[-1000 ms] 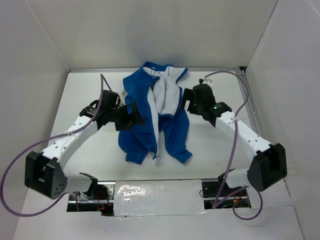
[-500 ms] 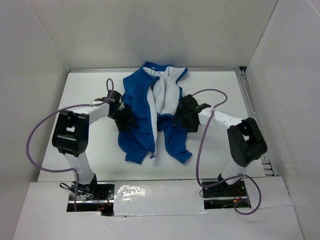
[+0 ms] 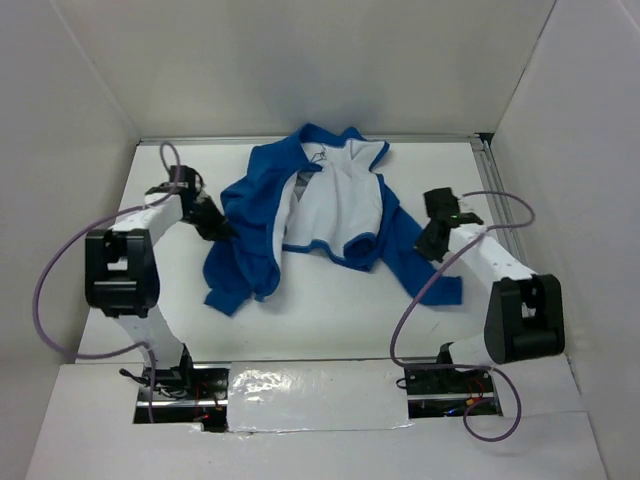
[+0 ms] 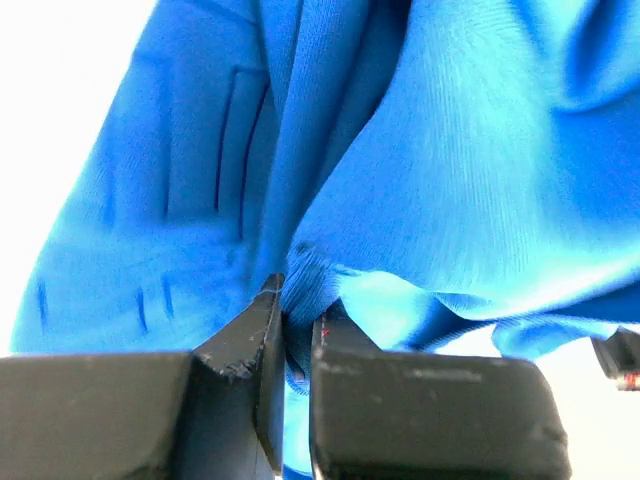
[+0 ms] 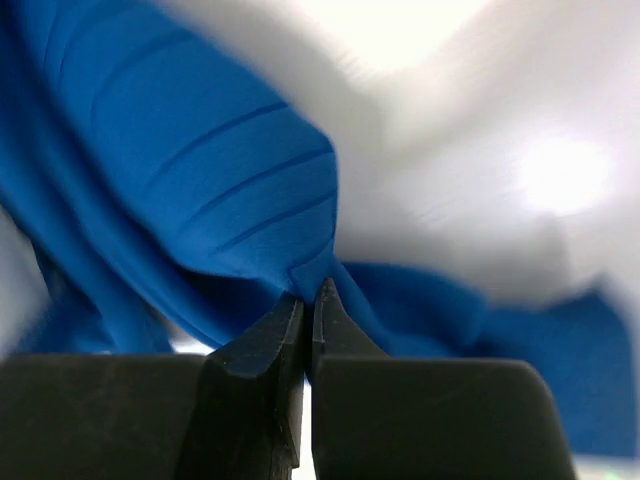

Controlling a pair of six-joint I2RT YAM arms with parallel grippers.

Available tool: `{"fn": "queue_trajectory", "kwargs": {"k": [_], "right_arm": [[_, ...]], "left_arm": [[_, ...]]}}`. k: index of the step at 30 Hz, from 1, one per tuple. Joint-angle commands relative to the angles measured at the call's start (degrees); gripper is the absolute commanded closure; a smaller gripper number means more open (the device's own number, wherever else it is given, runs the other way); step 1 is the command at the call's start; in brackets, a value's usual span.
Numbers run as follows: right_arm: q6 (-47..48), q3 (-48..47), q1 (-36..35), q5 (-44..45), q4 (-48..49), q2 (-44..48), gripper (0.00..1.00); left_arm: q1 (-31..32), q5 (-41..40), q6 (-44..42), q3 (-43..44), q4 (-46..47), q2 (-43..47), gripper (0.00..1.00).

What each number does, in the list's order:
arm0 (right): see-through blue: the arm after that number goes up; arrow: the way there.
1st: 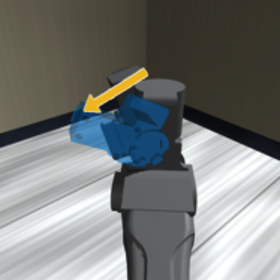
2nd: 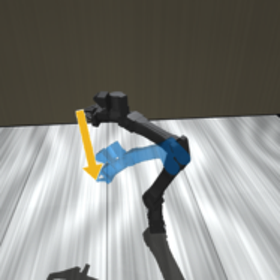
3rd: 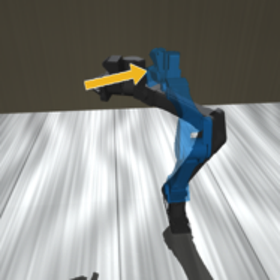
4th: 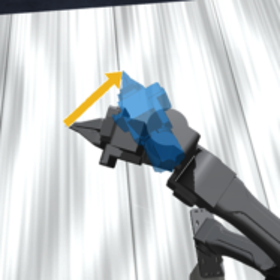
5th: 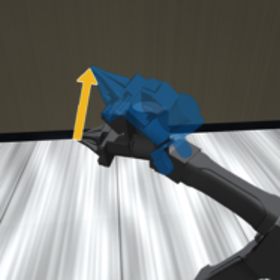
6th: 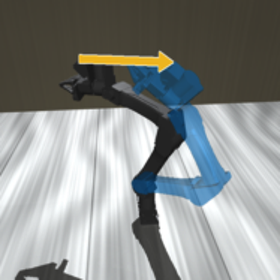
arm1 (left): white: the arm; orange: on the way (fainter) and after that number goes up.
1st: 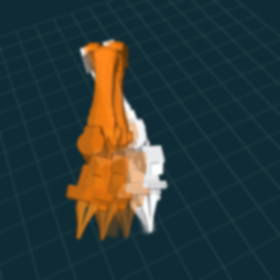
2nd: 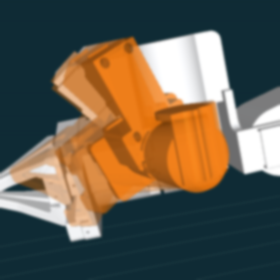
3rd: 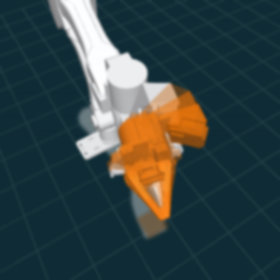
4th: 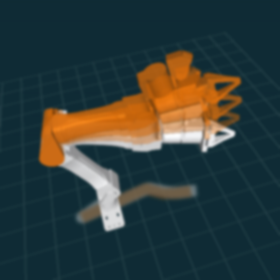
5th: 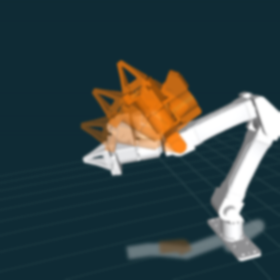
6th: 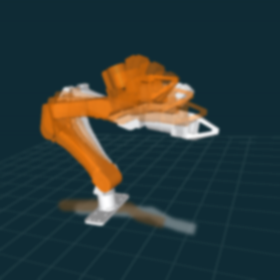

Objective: Zip up the jacket

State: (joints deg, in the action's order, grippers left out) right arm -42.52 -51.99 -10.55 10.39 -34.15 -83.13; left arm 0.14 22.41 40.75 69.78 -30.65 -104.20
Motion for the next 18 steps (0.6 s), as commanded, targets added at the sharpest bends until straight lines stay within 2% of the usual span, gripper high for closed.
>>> {"fn": "queue_trajectory", "kwargs": {"k": [1,3,4,5,6,7,8,9,12,13,14,15,18], "right_arm": [[0.07,-0.92,9.19,9.98,-8.29,5.51,1.0],[3.04,-2.32,12.8,10.09,-9.17,5.53,1.0],[3.32,-4.5,13.44,10.69,-10.31,5.0,0.91],[4.8,-5.14,12.75,11.4,-10.06,5.09,0.69],[5.6,-5.66,11.79,11.93,-10.06,5.17,0.69],[6.13,-6.8,10.82,12.28,-9.8,5.78,0.26],[6.57,-7.33,8.55,12.11,-9.62,6.14,0.14],[7.62,-8.73,7.48,11.32,-9.27,6.66,0.01],[8.33,-11.72,2.04,7.11,-7.87,7.72,0.0],[8.25,-12.69,0.19,6.05,-7.34,7.64,0.0],[7.98,-13.74,-3.91,4.22,-6.64,7.37,0.0],[7.55,-15.67,-5.87,2.98,-5.06,6.33,0.0],[5.18,-19.63,-11.68,-4.22,0.65,1.6,0.0]], "left_arm": [[-5.84,-7.28,1.25,2.37,-4.58,8.91,1.0],[-6.73,-8.09,0.91,3.43,-5.73,10.77,1.0],[-6.73,-8.09,0.3,3.52,-5.65,11.47,1.0],[-6.04,-7.39,-0.32,3.87,-5.82,12.78,1.0],[-5.33,-7.73,-0.5,3.79,-5.91,13.41,1.0],[-3.07,-8.35,-0.41,3.7,-6.52,14.46,0.98],[-2.0,-10.88,-0.15,3.52,-7.31,14.9,0.93],[-0.86,-11.94,0.98,3.52,-9.23,15.34,0.77],[1.26,-10.12,1.35,2.03,-9.25,17.8,0.61],[1.44,-9.5,1.7,0.81,-9.16,19.37,0.5],[1.53,-8.8,2.13,0.01,-8.99,20.17,0.19],[1.7,-9.31,2.66,-0.6,-8.98,21.66,0.01],[1.88,-12.91,5.56,-0.88,-12.4,24.03,0.01]]}}
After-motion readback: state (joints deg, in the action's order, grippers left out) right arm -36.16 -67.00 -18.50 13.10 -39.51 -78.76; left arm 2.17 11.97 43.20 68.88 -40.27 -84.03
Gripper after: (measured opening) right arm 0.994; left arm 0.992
